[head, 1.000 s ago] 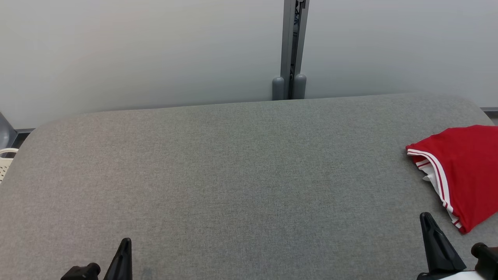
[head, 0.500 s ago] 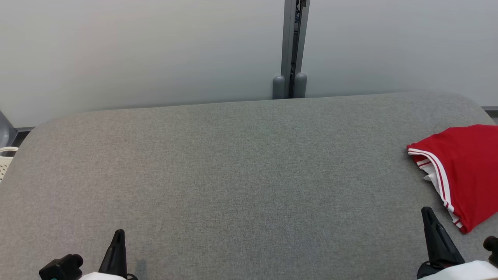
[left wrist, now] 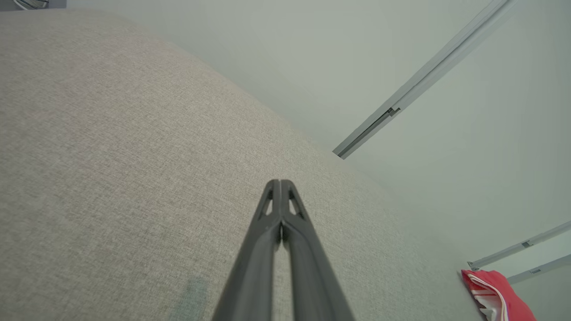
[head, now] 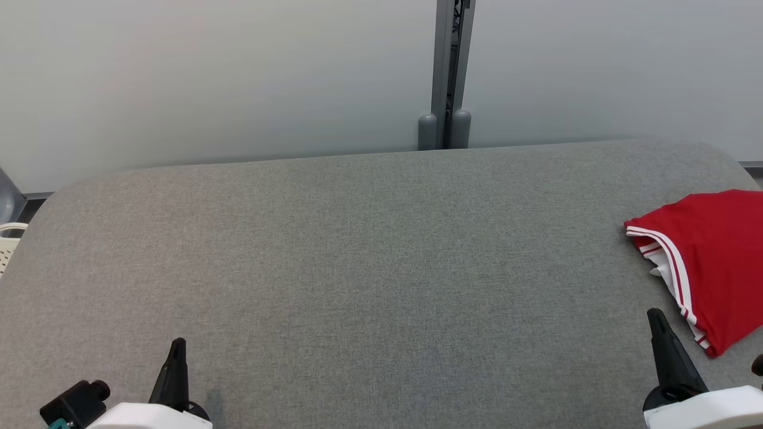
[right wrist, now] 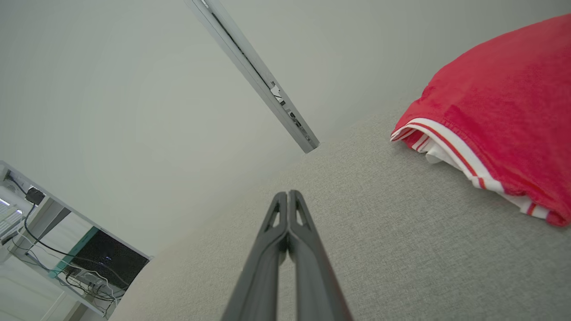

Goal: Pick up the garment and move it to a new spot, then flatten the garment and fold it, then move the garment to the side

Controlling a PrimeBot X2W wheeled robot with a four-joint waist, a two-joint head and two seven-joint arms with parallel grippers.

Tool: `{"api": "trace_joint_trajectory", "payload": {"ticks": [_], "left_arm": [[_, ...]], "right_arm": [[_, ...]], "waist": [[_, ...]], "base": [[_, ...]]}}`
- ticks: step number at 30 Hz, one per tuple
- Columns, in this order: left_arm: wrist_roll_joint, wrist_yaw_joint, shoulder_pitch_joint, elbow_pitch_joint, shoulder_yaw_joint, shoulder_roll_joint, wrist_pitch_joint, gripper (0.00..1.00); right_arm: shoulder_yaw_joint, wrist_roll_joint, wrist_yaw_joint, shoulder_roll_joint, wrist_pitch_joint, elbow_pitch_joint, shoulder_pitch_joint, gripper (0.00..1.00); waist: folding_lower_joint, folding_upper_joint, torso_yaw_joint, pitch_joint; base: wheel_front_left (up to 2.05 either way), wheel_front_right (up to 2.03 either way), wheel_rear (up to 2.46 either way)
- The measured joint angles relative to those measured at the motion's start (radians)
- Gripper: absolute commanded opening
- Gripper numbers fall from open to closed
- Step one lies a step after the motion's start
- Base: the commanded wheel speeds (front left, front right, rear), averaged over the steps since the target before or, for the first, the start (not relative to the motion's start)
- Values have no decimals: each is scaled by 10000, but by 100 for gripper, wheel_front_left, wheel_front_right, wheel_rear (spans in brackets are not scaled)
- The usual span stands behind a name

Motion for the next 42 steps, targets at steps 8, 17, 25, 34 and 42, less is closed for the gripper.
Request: {"api": "trace_joint_trajectory", "payload": {"ticks": [8,17,25,34,42], "left_arm": [[-915,-165,-155,-13,217,-121,257,0],[-1889,-337,-350,-23,449,-232,529,0],[-2665,-474,-540,-31,637,-313,731,0],[-3463,-617,-699,-36,832,-418,978,0],[-4125,-740,-780,-46,991,-497,1166,0]], "right_arm": [[-21,1106,0,-17,151,221,-214,0],[-54,2247,-2,-35,270,462,-456,0],[-88,3185,-2,-44,372,646,-654,0],[-119,4136,-2,-48,508,832,-862,0],[-146,4918,-2,-52,604,1011,-1002,0]], "waist": [[0,0,7,25],[0,0,14,52],[0,0,21,77],[0,0,29,105],[0,0,35,129]], "base": [[0,0,0],[0,0,0],[0,0,0],[0,0,0],[0,0,0]]}}
